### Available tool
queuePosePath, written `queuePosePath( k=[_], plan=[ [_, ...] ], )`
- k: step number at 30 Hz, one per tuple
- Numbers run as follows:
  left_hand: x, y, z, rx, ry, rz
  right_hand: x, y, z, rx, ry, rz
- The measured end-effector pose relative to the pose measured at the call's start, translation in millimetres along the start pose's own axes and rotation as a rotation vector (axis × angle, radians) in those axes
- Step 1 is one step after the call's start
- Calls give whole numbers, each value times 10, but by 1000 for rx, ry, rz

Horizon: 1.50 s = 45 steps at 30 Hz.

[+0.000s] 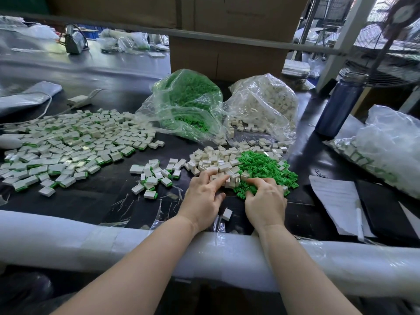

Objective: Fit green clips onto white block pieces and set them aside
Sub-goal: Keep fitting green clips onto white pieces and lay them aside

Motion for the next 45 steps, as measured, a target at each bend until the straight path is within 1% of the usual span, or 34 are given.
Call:
queuePosePath(
  k=[3, 6, 13, 18, 22, 25, 27, 32, 39, 42, 45],
  plan=[
    [30, 119, 4, 187, 5, 67, 3, 11, -13, -11, 12, 13],
    [49, 150, 13, 228, 10, 74, 1, -4, -10, -6, 20, 0],
    [10, -3, -19, 19, 25, -23, -7, 17, 13, -38, -13, 27],
    [0, -81, 10, -59, -6, -114, 9, 24, 20, -27, -41, 6],
    [-5, -93, 35, -10, -34, -138, 18, 3, 57, 38, -109, -47],
    [7, -31, 17, 107, -34, -91, 13, -5, 118, 98, -180, -77],
    [7, -7, 8, 141, -28, -77, 8, -11, 137, 127, -206, -90],
    [-1, -41, -2, 127, -12, -122, 5, -20, 175, 194, -248, -100],
    [21, -19, 14, 137, -32, -109, 4, -23, 175, 231, -256, -89],
    [5, -59, 6, 72, -14, -143, 6, -20, 184, 256, -258, -86],
    [-11, -116, 15, -16, -6, -175, -4, -18, 168, 331, -233, -85]
  ],
)
Point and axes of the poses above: each hand's wrist, its own x-axis towards the middle knuckle, its own y-axis out of the palm, z = x × y, the point moved 7 cm from there along x, towards the middle knuckle, and after that the axes turned 10 degrees about -y, right-handed, at the moved point
